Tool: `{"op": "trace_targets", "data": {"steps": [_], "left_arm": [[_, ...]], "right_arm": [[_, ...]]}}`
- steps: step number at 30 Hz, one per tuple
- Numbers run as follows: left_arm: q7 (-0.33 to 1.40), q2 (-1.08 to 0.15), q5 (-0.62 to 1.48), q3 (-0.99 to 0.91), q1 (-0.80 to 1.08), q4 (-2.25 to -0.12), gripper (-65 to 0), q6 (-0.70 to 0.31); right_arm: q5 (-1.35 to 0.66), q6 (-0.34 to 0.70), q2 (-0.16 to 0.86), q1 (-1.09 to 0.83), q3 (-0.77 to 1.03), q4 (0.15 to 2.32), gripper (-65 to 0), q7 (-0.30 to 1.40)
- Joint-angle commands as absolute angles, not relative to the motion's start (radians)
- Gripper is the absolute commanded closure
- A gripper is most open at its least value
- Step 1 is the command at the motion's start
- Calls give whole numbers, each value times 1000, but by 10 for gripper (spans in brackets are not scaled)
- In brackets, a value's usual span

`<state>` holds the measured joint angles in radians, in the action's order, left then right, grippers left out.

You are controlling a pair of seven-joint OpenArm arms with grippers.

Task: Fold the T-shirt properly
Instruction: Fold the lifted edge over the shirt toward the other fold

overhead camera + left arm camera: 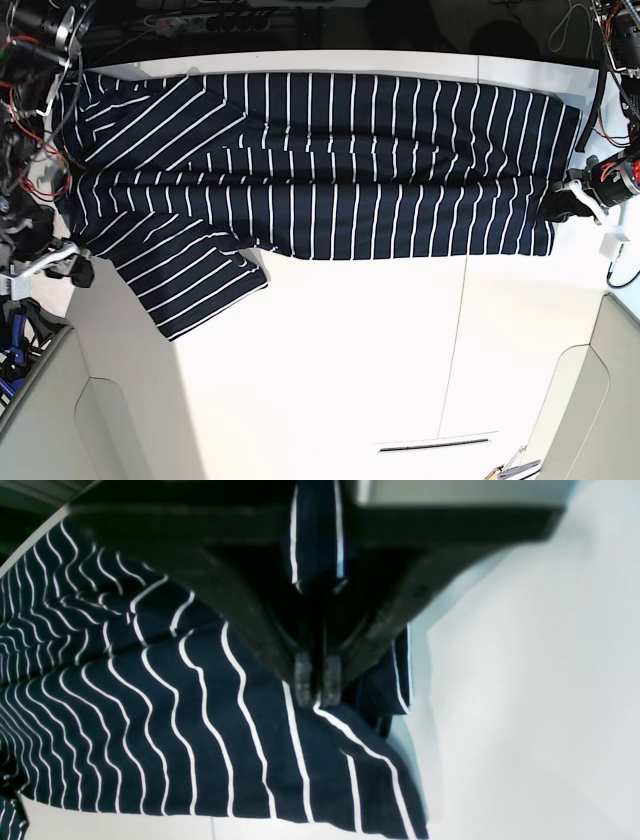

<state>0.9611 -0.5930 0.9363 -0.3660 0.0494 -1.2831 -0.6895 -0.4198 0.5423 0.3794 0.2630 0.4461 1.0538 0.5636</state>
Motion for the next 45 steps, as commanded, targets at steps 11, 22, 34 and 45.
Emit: {"op": "trace_targets", "data": {"steps": [11,22,34,45], "left_arm": [[945,-614,975,-374,33,-1299,0,-698],[940,-612,975,-374,34,-1299,0,-698],[940,-614,1013,-374,33,-1300,0,-698],[1060,-657,1150,-375,37,-1315,0,-698]], "right_arm": [[-407,546,355,423,293,825,-362,496],[-400,557,289,423,287,826,-293,524],[-457,558,288,418,295,913,0,706],[-634,573,288,139,455,1463,0,891]]}}
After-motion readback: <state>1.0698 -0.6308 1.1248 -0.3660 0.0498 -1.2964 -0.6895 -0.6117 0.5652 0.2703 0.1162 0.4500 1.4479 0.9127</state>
